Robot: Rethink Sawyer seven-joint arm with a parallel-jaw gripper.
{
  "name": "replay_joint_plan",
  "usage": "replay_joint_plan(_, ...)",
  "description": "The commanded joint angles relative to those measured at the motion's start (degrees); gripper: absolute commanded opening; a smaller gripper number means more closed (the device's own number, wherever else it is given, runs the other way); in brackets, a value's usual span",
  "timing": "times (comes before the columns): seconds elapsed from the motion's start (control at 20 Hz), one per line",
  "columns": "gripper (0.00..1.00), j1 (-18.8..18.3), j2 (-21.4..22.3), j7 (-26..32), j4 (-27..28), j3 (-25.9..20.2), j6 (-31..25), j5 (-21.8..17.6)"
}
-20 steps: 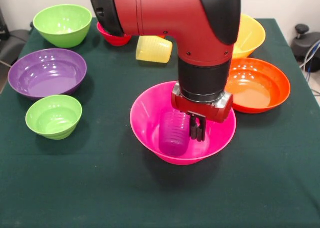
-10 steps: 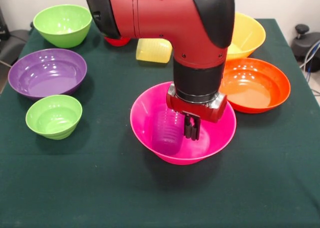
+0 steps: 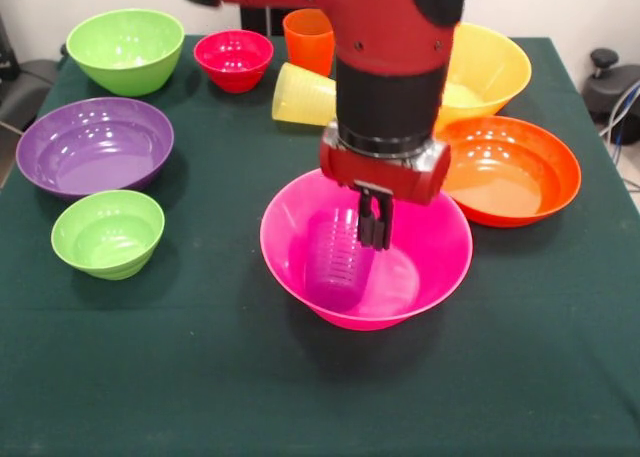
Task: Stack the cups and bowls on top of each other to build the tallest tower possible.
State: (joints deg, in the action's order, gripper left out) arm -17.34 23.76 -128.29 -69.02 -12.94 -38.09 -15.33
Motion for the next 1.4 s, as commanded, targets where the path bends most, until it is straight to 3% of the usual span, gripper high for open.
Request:
replay_joint_plan(0.05, 0.0, -2.39, 5.33, 14.91, -5.13, -5.67, -5.84, -2.24)
replay_joint_plan(0.6, 0.0, -8.5, 9.79, 19.59, -9.87, -7.83, -7.42, -3.95)
replay_joint_plan(1.0, 0.0, -13.43, 7.22, 24.86, -8.28, -10.88, -6.93, -6.34)
replay_joint_plan(1.4, 0.0, -14.28, 5.13, 26.2, -6.81, -10.48, -6.83, -8.83)
